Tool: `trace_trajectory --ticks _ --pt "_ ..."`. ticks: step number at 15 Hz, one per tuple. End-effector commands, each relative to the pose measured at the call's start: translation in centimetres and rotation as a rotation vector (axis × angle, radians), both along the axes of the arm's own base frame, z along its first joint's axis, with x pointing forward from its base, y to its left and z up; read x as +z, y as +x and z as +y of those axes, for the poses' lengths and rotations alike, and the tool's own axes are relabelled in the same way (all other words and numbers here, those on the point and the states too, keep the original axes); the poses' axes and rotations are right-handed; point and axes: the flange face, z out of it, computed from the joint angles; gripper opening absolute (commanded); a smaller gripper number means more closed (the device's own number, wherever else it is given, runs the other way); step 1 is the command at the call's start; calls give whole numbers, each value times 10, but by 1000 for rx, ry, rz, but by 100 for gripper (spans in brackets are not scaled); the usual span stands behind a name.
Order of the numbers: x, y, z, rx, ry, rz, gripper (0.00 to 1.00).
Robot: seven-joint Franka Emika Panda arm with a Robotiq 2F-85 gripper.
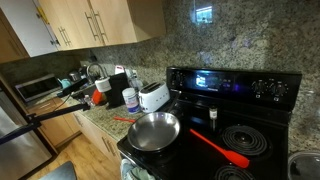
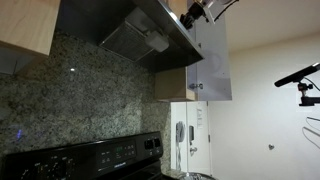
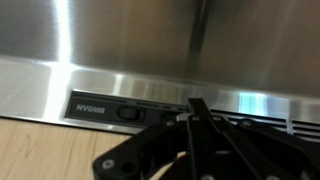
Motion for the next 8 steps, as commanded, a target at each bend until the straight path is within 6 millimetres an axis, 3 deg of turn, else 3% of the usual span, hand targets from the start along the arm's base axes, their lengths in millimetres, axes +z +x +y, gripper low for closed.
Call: trace_trajectory --ticks 1,8 --pt "3 2 3 2 7 -30 1" --pt "-4 3 0 0 1 5 1"
